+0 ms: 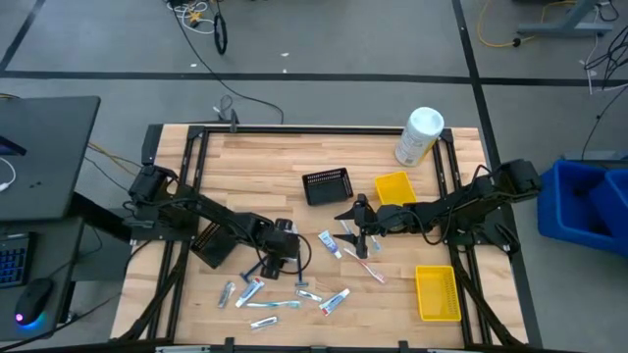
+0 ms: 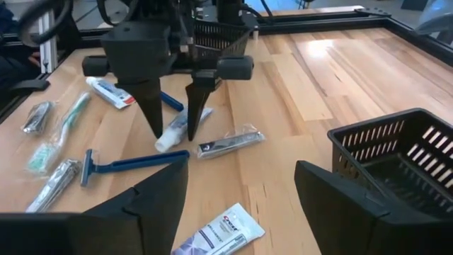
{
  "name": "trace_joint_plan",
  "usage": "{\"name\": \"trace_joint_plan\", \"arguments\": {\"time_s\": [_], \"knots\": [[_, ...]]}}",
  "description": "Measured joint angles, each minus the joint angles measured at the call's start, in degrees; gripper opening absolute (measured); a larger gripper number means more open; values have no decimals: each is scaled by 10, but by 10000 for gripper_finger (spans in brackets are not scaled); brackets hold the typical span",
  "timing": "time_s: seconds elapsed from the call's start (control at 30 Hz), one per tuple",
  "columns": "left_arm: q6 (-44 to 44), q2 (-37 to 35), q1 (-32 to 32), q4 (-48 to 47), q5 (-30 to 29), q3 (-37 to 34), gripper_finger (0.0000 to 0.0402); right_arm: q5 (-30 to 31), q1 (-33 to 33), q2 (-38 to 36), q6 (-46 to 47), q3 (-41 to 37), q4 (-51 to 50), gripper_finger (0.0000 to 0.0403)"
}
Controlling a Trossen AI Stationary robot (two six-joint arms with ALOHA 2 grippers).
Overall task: Pick & Place Travel size toiletries
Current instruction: Put the white toothpaste into the bottom black basket
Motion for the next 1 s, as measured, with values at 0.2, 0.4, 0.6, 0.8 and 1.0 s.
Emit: {"name": "trace_joint_plan", "arguments": {"time_s": [0.2,0.4,0.6,0.8,1.0], "knots": [[3,0,0,-20,-9,0,164,0,0,0,4,0,-1,249],[-30,-1,0,-22,-9,0,127,0,0,0,7,0,-1,240],[-48,-3,0,-25,-9,11,104,0,0,0,7,0,-1,251],[-60,-3,0,-88,-18,67,98,0,0,0,7,0,-1,263],[-111,-3,0,-265,-46,176,95,0,0,0,7,0,-1,263]]}}
